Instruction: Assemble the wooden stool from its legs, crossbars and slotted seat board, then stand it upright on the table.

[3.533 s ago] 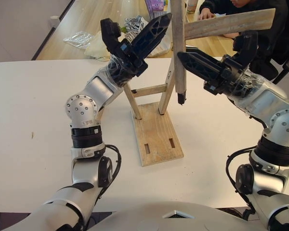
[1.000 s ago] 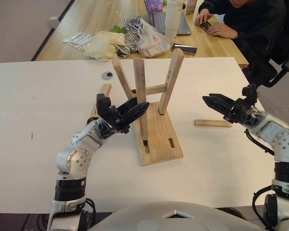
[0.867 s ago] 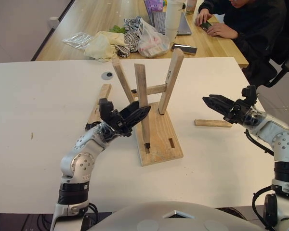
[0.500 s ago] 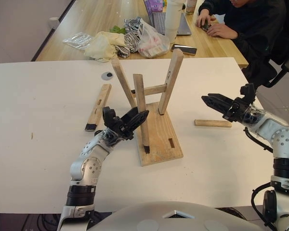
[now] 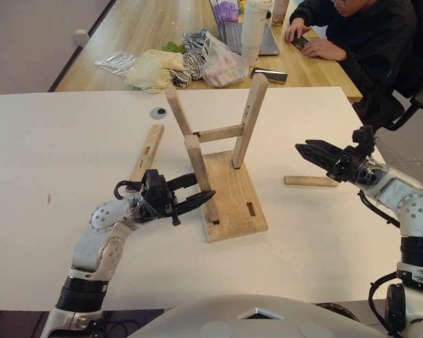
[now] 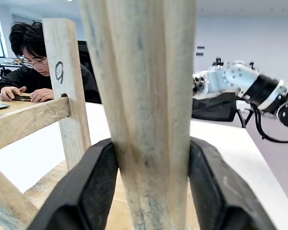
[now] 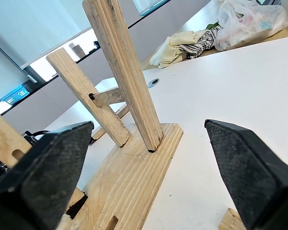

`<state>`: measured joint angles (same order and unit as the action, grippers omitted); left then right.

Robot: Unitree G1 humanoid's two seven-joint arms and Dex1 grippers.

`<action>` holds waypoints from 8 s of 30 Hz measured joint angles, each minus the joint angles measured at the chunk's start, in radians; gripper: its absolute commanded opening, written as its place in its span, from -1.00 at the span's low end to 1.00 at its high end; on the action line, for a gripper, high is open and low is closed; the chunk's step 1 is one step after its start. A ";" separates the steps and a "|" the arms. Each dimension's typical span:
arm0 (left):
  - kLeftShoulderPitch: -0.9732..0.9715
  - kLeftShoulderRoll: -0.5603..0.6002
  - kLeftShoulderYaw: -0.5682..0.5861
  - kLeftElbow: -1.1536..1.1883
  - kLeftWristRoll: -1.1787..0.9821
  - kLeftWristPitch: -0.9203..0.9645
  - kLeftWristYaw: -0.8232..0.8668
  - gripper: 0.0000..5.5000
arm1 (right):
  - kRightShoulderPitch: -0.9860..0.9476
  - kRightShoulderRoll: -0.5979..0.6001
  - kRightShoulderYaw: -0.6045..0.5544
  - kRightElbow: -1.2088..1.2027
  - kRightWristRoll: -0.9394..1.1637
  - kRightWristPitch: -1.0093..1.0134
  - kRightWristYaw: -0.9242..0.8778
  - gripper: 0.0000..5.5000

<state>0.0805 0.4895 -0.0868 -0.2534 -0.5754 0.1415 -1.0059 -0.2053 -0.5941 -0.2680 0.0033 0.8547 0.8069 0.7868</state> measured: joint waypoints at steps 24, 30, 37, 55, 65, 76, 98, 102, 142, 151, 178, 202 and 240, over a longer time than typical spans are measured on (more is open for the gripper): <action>-0.249 0.353 -0.206 -0.003 0.084 0.034 -0.080 -0.27 | 0.152 0.118 -0.011 -0.215 0.050 -0.019 -0.159 0.54; -0.388 0.378 -0.285 0.153 0.221 0.161 -0.104 -0.03 | 0.167 0.159 -0.015 -0.234 0.050 -0.047 -0.205 0.54; -0.463 0.353 -0.243 0.331 0.333 0.198 -0.077 0.35 | 0.146 0.159 -0.069 -0.166 -0.008 -0.141 -0.220 0.54; -0.499 0.234 -0.102 0.587 0.481 0.054 0.079 0.35 | 0.003 -0.079 0.215 0.474 -0.480 -0.474 0.264 0.54; -0.458 0.197 -0.050 0.548 0.479 0.103 0.114 0.35 | 0.119 -0.131 0.249 0.291 -0.593 -0.537 0.214 0.54; -0.457 0.190 -0.028 0.546 0.479 0.125 0.109 0.36 | 0.245 -0.131 0.185 0.292 -0.591 -0.655 0.183 -0.07; -0.411 0.170 -0.025 0.546 0.479 0.135 0.106 0.36 | 0.309 -0.116 0.190 0.283 -0.790 -1.191 -0.051 -0.54; -0.375 0.166 -0.020 0.512 0.477 0.138 0.121 0.36 | 0.310 -0.122 0.181 0.183 -1.053 -1.598 -0.236 -0.54; -0.253 0.150 -0.014 -0.168 0.247 0.624 0.219 0.36 | 0.220 -0.067 0.292 -0.058 -1.679 -1.835 -0.713 -0.54; -0.264 0.148 -0.008 -0.194 0.238 0.644 0.239 0.36 | 0.199 -0.121 0.335 -0.048 -1.727 -1.833 -0.763 -0.54; -0.131 0.338 0.084 0.172 0.243 -0.025 -0.184 0.36 | 0.196 -0.131 0.348 -0.159 -1.833 -1.738 -0.817 -0.54; -0.082 0.219 0.097 -0.082 -0.031 0.046 -0.180 -0.24 | 0.189 -0.138 0.375 -0.153 -1.799 -1.736 -0.810 -0.54; -0.097 0.139 0.033 -0.162 0.044 0.106 0.003 -0.26 | 0.159 -0.202 0.387 -0.117 -1.761 -1.660 -0.822 -0.54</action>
<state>-0.0169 0.6288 -0.0536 -0.4153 -0.5312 0.2473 -1.0028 -0.0466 -0.7962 0.1194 -0.1141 -0.9067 -0.8527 -0.0352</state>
